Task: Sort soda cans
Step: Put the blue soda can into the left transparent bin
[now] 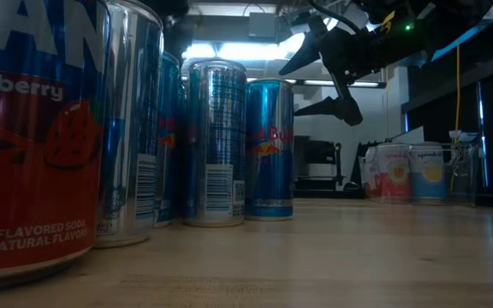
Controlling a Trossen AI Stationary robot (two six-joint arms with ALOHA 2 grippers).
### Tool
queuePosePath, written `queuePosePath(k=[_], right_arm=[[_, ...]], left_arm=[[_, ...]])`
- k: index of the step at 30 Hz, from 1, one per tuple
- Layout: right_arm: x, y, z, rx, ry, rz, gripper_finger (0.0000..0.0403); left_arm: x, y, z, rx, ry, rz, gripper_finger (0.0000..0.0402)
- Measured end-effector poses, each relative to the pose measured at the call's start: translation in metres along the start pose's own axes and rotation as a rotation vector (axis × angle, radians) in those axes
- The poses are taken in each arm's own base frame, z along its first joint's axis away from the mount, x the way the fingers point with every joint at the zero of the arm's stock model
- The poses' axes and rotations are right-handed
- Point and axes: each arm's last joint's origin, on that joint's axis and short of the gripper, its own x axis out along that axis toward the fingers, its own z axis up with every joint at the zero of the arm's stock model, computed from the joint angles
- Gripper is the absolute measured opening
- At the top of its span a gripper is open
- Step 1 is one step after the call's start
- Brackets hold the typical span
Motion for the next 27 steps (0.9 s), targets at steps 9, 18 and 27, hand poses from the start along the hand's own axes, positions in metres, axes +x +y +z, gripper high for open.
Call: queuePosePath(k=[9,18,27], right_arm=[[0.0,0.0,0.0,0.0,0.0,-0.001,0.0381],[0.0,0.0,0.0,-0.001,0.0,0.002,0.0381],[0.0,0.001,0.0,-0.002,0.0,0.005,0.0381]], left_arm=[[-0.052,-0.061,0.017,0.089,-0.307,-0.183,0.0282],[-0.07,-0.092,0.027,0.184,-0.483,-0.25,0.0309],[-0.079,-0.119,0.013,0.332,-0.42,-0.315,0.0391]])
